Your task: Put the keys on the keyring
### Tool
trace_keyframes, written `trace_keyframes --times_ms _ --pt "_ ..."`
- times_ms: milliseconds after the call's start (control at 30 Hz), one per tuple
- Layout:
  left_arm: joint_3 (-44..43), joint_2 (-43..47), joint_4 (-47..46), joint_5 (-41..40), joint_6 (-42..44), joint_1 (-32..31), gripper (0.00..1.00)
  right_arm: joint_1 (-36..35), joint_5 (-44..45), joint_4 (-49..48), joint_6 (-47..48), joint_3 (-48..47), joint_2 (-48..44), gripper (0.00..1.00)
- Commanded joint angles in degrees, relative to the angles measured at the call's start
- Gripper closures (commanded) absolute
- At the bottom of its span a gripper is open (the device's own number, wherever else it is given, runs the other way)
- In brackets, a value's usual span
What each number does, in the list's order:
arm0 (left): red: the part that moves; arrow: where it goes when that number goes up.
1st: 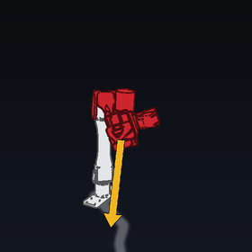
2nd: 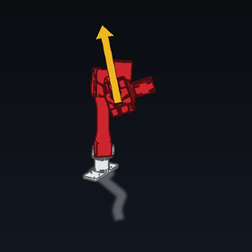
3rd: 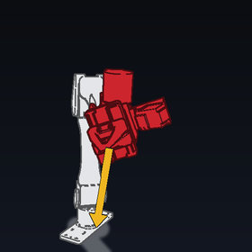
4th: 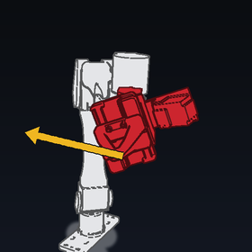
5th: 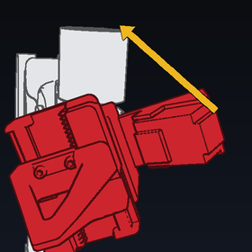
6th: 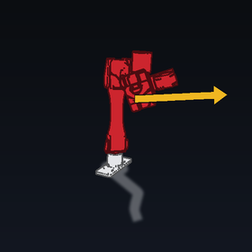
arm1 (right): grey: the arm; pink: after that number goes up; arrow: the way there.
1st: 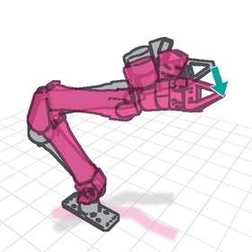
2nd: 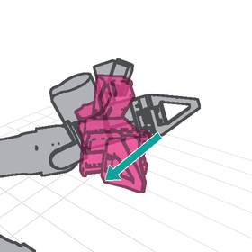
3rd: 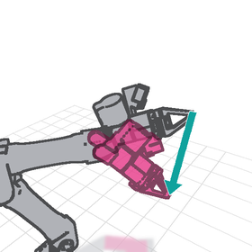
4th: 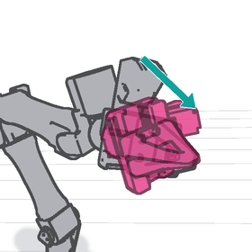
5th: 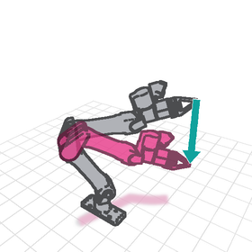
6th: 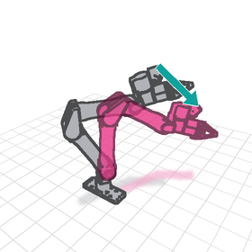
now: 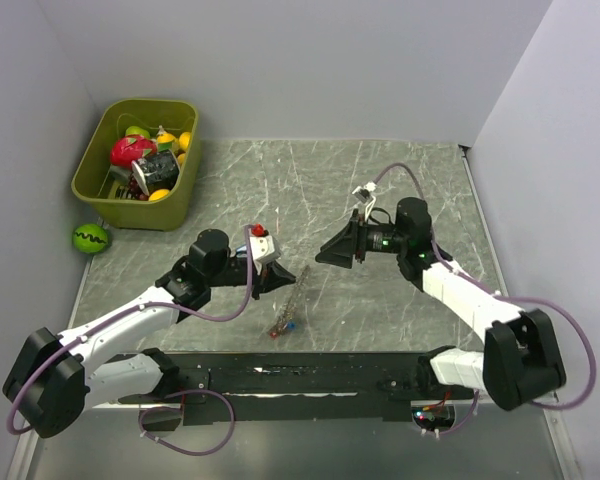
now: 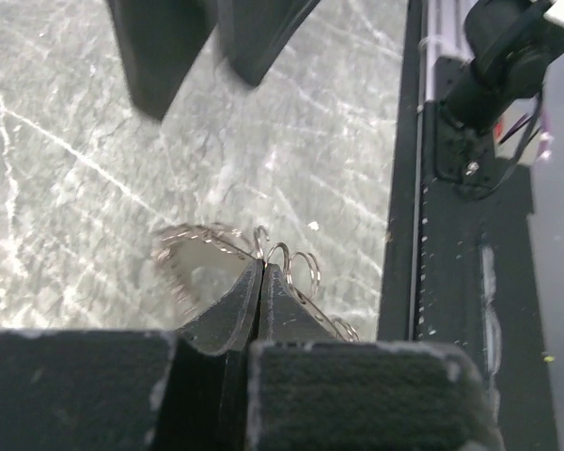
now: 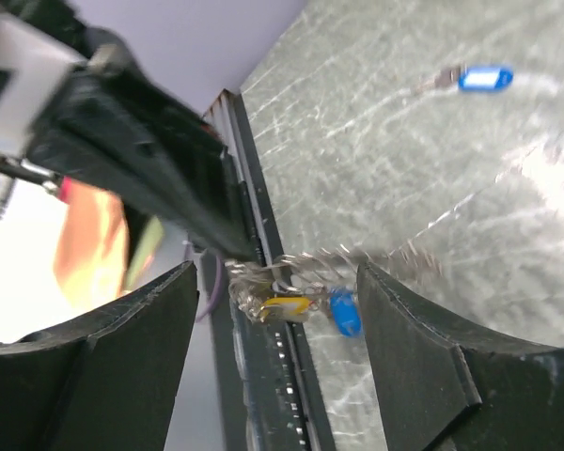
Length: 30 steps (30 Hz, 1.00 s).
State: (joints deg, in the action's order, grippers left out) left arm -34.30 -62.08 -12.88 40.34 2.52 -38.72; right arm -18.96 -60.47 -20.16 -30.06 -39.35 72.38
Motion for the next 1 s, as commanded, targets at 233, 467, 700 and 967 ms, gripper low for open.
trace_keyframes --times_ms 233,467,700,967 --pt "-4.0 1.9 1.3 -2.7 6.3 -1.0 0.99 -0.9 -10.5 -10.9 2.6 2.3 -7.2 0.34" --pt "-5.2 1.4 2.5 -3.9 7.3 -1.3 0.99 -8.5 -7.2 3.7 13.3 -2.8 -5.2 0.47" --pt "-5.3 0.8 2.9 -4.0 8.1 -1.4 0.99 -10.5 -5.0 6.3 15.9 -4.5 -0.4 0.49" --pt "-5.2 1.3 1.9 -2.4 7.9 -1.4 0.99 -10.7 -3.3 6.3 15.3 -5.7 2.9 0.50"
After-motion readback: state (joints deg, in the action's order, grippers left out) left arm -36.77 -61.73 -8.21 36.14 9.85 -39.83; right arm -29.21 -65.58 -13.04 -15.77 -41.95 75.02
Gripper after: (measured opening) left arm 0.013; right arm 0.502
